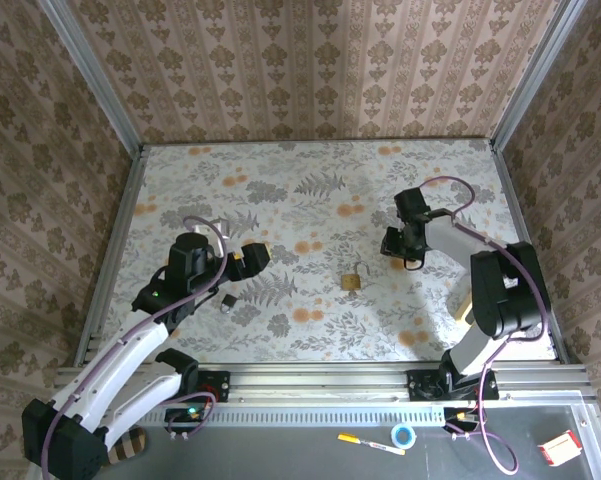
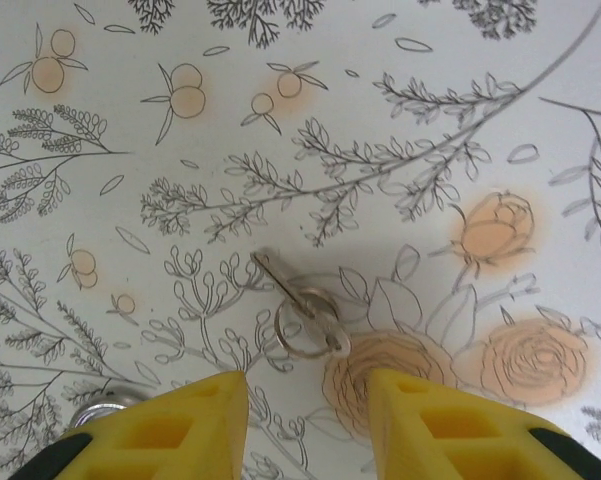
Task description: Unlock with the key
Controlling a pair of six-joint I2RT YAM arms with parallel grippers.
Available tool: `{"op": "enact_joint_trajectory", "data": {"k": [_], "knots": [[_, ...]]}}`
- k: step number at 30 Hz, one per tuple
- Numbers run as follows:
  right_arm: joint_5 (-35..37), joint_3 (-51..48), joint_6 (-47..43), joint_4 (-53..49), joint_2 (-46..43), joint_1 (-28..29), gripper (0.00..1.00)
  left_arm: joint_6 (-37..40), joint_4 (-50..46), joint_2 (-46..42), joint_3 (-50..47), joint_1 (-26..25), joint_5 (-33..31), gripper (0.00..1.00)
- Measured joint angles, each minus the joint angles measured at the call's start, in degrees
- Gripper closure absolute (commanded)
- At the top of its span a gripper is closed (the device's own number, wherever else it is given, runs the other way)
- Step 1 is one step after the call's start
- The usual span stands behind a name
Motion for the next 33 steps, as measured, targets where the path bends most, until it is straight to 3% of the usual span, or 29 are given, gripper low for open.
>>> {"op": "enact_joint_trajectory", "data": {"k": [9, 24, 33], "knots": [[0.00, 1.11, -1.07, 0.00, 4.22, -0.72, 0.65, 0.00, -0.15, -0.74, -0.28, 0.00, -0.42, 0.00], [-0.55, 1.70, -1.95, 0.90, 5.70, -1.27, 0.93, 0.00, -0.17, -0.68, -0.31, -0.04, -0.66, 0.00], [-3.26, -0.26, -1.88, 1.55, 3.23, -1.25, 1.00, -0.44, 0.31, 0.37, -0.31, -0.04, -0.61, 0.00]]}}
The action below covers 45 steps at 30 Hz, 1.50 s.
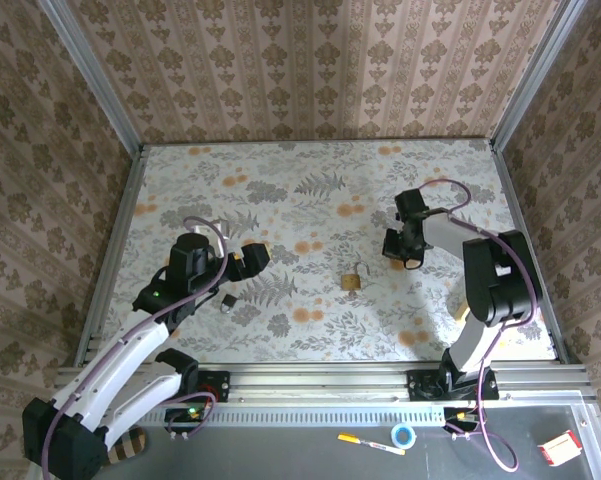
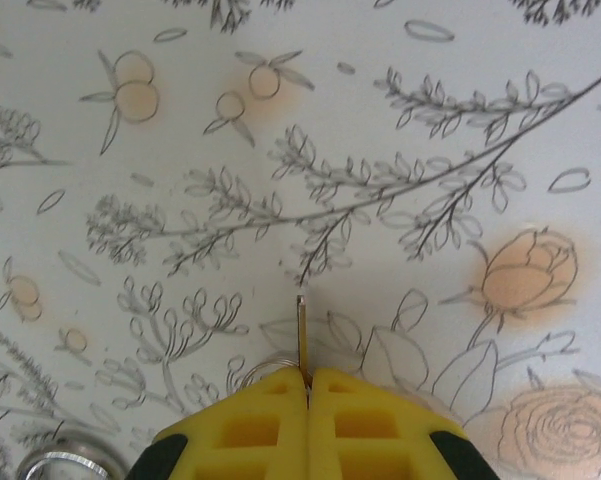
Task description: Unlock with the key
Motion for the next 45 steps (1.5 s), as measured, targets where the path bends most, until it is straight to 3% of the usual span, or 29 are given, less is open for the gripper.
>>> {"op": "enact_joint_trajectory", "data": {"k": [7, 14, 17, 22, 25, 45], "knots": [[-10.08, -5.99, -0.17, 6.47, -16.22, 2.29, 1.00, -4.63, 7.26, 4.31, 0.02, -3.61, 1.40, 0.05], [-20.90, -6.95, -0.04, 15.56, -29.59, 12.13, 1.00, -11.13, 23.32, 15.06, 0.79, -10.03, 4.81, 0.13], [-24.26, -6.95, 0.35, 17.64, -29.92, 15.41, 1.00, -12.46, 28.76, 18.49, 2.05, -11.69, 5.79, 0.19], [-26.71, -7.65, 2.05, 19.82, -29.88, 16.59, 1.00, -14.93, 36.89, 20.37, 2.34, -13.07, 6.19, 0.33], [-27.69, -8.22, 3.04, 21.09, -29.88, 17.09, 1.00, -15.54, 39.45, 20.65, 2.32, -13.60, 5.97, 0.36], [-28.20, -5.18, -4.26, 15.34, -27.69, 22.58, 1.00, -18.53, 41.44, 25.42, 2.27, -14.99, 5.27, 0.60]]}}
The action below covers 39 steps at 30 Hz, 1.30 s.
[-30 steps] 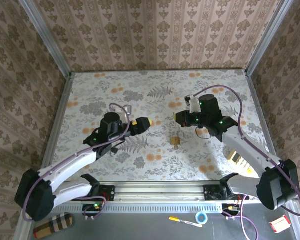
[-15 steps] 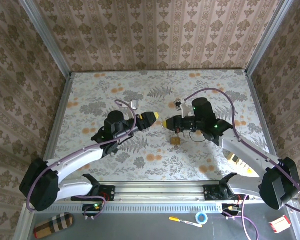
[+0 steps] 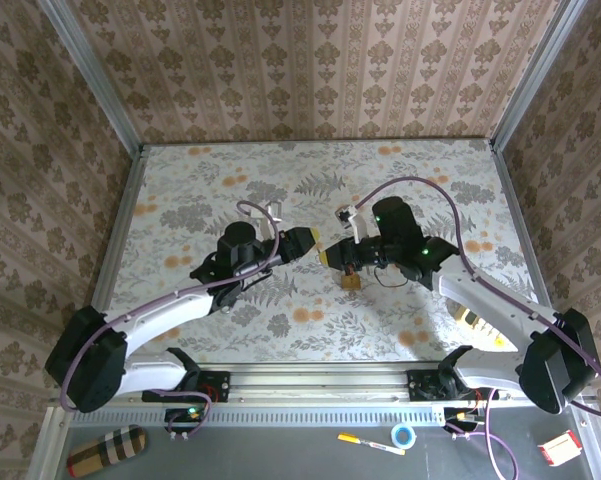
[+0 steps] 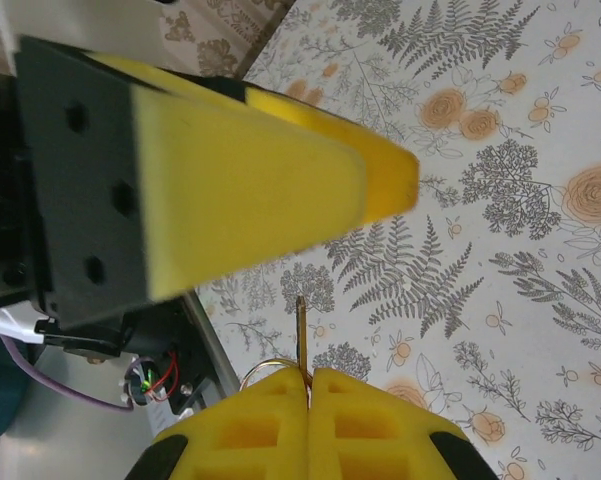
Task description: Unlock with the key
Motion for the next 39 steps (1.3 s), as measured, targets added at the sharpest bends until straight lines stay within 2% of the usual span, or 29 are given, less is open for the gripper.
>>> {"op": "enact_joint_trajectory", "data": {"k": [16, 18, 22, 24, 27, 36, 39], "knots": [[1.42, 0.85, -1.29, -2.34, 1.29, 0.00, 1.00, -3.45, 1.01, 4.24, 0.00, -1.53, 1.68, 0.85], [1.44, 0.87, -1.29, -2.36, 1.40, 0.00, 1.00, -3.61, 1.14, 4.24, 0.00, -1.57, 1.79, 0.84], [1.44, 1.05, -1.31, -2.40, 1.60, 0.00, 1.00, -4.37, 1.09, 4.22, -0.02, -1.53, 1.81, 0.73], [1.44, 1.07, -1.31, -2.40, 1.62, 0.00, 1.00, -4.66, 1.36, 4.02, -0.42, -1.29, 1.79, 0.73], [1.42, 1.07, -1.31, -2.38, 1.62, 0.00, 1.00, -4.79, 1.40, 2.91, -1.31, -0.90, 1.79, 0.81], [1.42, 1.09, -1.31, -2.14, 2.19, 0.15, 1.00, -5.97, 2.03, 2.27, -1.36, -0.70, 2.49, 0.87], [1.40, 1.09, -1.31, -2.16, 2.36, 0.15, 1.00, -6.29, 2.23, 2.29, -1.40, -0.76, 2.71, 0.95]]}}
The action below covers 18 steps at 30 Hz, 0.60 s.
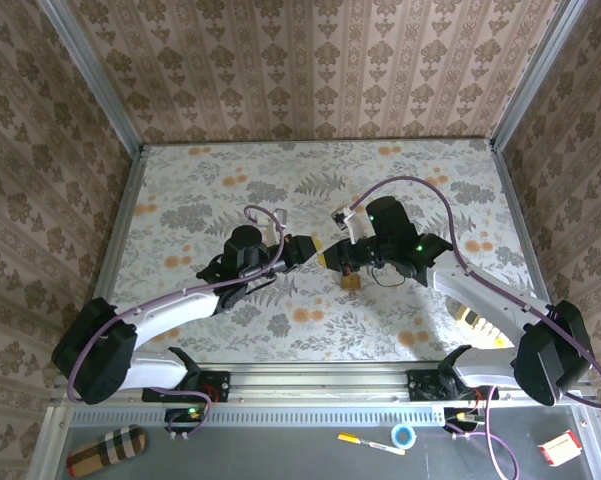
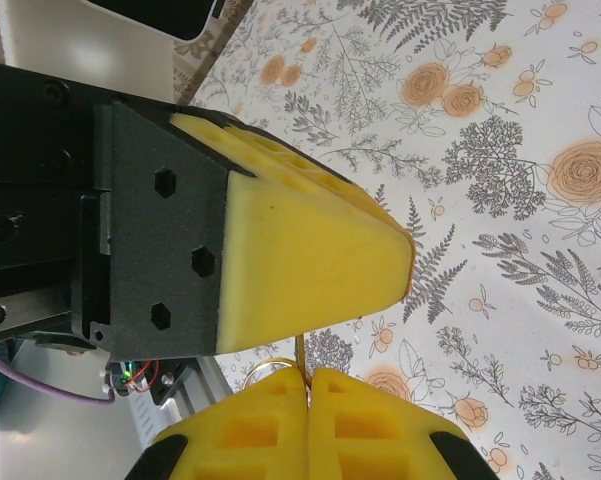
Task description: Unlock with the key
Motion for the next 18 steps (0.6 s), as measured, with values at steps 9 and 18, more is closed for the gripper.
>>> {"op": "enact_joint_trajectory", "data": {"k": [9, 18], "knots": [[0.02, 0.00, 0.02, 0.02, 0.17, 0.00, 1.00, -0.46, 0.61, 0.46, 0.00, 0.00, 0.63, 1.00], [0.02, 0.02, 0.24, 0.09, 0.33, -0.07, 1.00, -0.46, 0.63, 0.72, -0.13, -0.20, 0.85, 1.00]]}}
